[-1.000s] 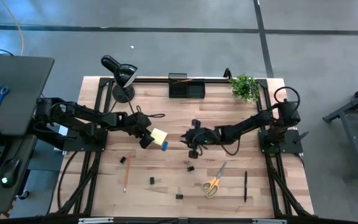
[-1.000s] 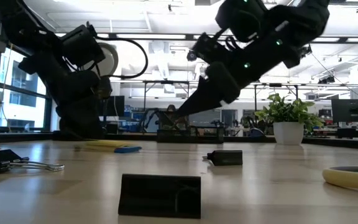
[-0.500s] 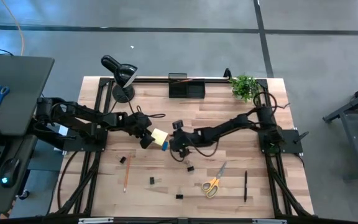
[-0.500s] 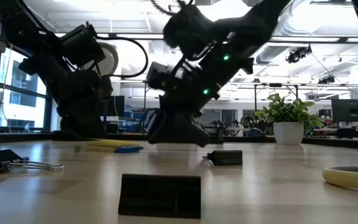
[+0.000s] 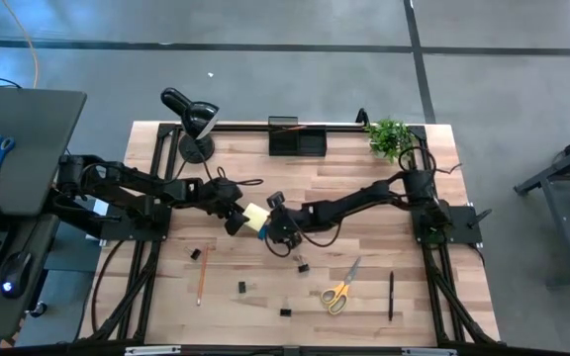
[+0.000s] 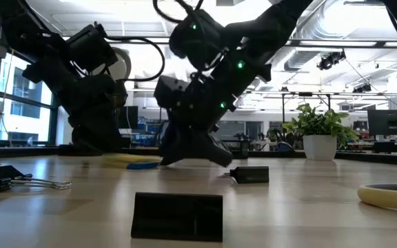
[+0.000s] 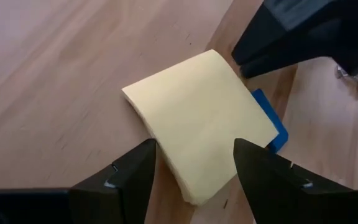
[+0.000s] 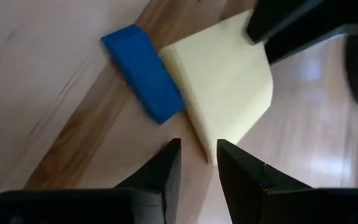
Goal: Pick and place office supplies into organizer
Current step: Put the yellow sticky notes into the black desk organizer
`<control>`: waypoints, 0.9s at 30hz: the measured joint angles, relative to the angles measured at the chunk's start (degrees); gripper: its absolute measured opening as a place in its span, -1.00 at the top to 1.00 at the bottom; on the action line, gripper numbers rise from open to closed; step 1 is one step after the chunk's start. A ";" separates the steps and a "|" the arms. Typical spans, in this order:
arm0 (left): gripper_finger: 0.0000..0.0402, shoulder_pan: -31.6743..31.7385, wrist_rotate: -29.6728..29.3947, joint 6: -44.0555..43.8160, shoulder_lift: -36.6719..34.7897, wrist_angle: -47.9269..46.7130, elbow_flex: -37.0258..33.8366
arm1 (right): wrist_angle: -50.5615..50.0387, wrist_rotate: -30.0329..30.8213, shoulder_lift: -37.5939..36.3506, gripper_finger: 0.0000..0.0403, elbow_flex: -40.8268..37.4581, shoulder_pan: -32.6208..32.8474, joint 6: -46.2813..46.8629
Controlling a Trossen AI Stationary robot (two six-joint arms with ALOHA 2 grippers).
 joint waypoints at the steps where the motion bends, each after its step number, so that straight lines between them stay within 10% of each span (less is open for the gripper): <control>1: -0.02 0.02 -0.31 0.06 0.29 0.19 0.00 | 0.55 0.06 0.28 0.52 0.05 0.01 -0.87; 27: -0.02 0.04 0.47 -0.09 4.77 4.98 0.15 | 3.80 -2.97 1.46 0.52 0.01 -0.40 -5.52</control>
